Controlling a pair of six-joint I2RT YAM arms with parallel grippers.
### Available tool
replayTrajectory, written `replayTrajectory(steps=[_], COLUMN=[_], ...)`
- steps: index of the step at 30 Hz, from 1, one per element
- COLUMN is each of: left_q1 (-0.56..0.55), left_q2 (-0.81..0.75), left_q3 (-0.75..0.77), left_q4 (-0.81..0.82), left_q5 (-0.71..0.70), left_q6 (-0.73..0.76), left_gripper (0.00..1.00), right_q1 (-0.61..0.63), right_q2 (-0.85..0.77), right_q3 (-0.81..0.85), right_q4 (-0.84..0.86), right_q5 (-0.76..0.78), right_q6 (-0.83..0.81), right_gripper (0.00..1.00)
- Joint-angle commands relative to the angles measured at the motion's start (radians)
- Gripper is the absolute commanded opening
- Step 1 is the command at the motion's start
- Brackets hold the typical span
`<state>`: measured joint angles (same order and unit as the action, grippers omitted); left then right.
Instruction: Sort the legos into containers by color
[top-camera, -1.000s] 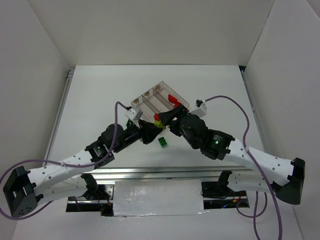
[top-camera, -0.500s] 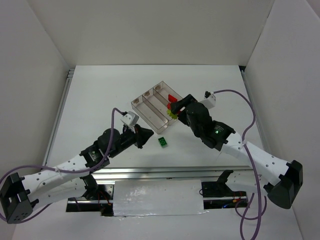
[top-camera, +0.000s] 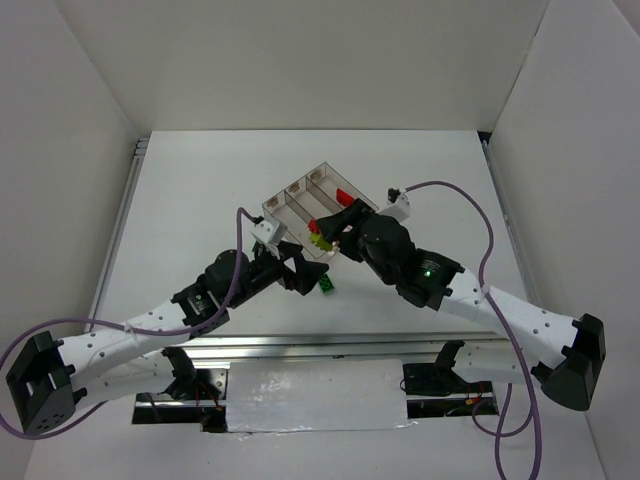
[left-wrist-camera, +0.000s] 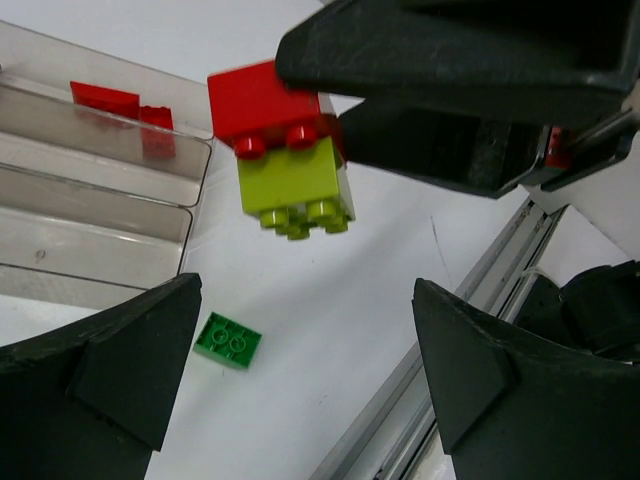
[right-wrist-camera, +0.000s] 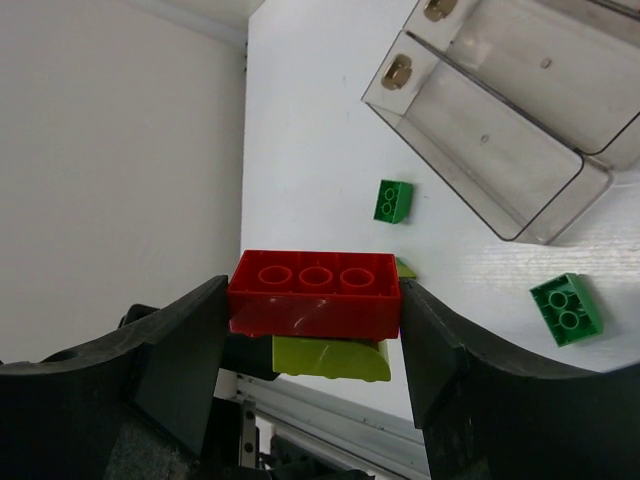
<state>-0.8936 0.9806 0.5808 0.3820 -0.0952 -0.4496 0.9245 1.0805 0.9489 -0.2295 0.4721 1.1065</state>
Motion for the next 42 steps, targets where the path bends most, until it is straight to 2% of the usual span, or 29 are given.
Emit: replayTrajectory(steps=[1, 8, 10, 12, 13, 14, 15, 17, 18, 21, 26, 29, 34, 42], left_q1=[-0.004, -0.002, -0.002, -0.002, -0.002, -0.002, -0.002, -0.002, -0.004, -0.002, -0.002, -0.002, -0.002, -0.002], left_q2=[0.006, -0.002, -0.003, -0.002, -0.003, -0.003, -0.006, -0.019, -0.023, -0.045, -0.127, -0.158, -0.221, -0.296], left_q3=[0.044, 0.044, 0.040, 0.042, 0.042, 0.040, 0.037, 0.030, 0.028, 0.021, -0.045, -0.085, -0.088, 0.040], left_q4=[0.126, 0.166, 0.176, 0.172, 0.170, 0.170, 0.169, 0.169, 0.167, 0.144, 0.112, 0.078, -0.066, -0.458], left_q5=[0.006, 0.003, 0.002, 0.000, -0.003, -0.006, -0.011, -0.018, -0.032, -0.046, -0.063, -0.061, -0.090, -0.250], left_q6=[0.014, 0.043, 0.046, 0.054, 0.054, 0.055, 0.057, 0.058, 0.055, 0.058, 0.049, 0.031, -0.014, -0.092], left_gripper=[0.99, 0.92, 0.89, 0.81, 0.68, 0.60, 0.40, 0.20, 0.00, 0.00, 0.00, 0.00, 0.00, 0.00], right_q1=[0.020, 0.045, 0.053, 0.057, 0.062, 0.060, 0.062, 0.062, 0.062, 0.048, -0.119, -0.203, -0.314, -0.447], right_q2=[-0.014, -0.013, -0.010, -0.002, -0.001, 0.001, 0.001, 0.002, 0.005, 0.018, 0.009, 0.068, 0.361, 0.786], right_q3=[0.014, 0.008, 0.007, 0.010, 0.011, 0.011, 0.011, 0.011, 0.010, 0.010, -0.032, 0.022, 0.246, 0.629], right_q4=[0.073, 0.102, 0.113, 0.117, 0.117, 0.121, 0.121, 0.122, 0.124, 0.098, 0.110, 0.076, -0.016, -0.169], right_q5=[-0.012, -0.052, -0.067, -0.072, -0.072, -0.072, -0.075, -0.081, -0.082, -0.067, -0.121, -0.109, -0.115, -0.167], right_q6=[0.006, 0.009, 0.010, 0.010, 0.010, 0.009, 0.009, 0.006, 0.003, -0.013, -0.060, -0.127, -0.224, -0.281], right_gripper=[0.00, 0.00, 0.00, 0.00, 0.00, 0.00, 0.00, 0.00, 0.00, 0.00, 0.00, 0.00, 0.00, 0.00])
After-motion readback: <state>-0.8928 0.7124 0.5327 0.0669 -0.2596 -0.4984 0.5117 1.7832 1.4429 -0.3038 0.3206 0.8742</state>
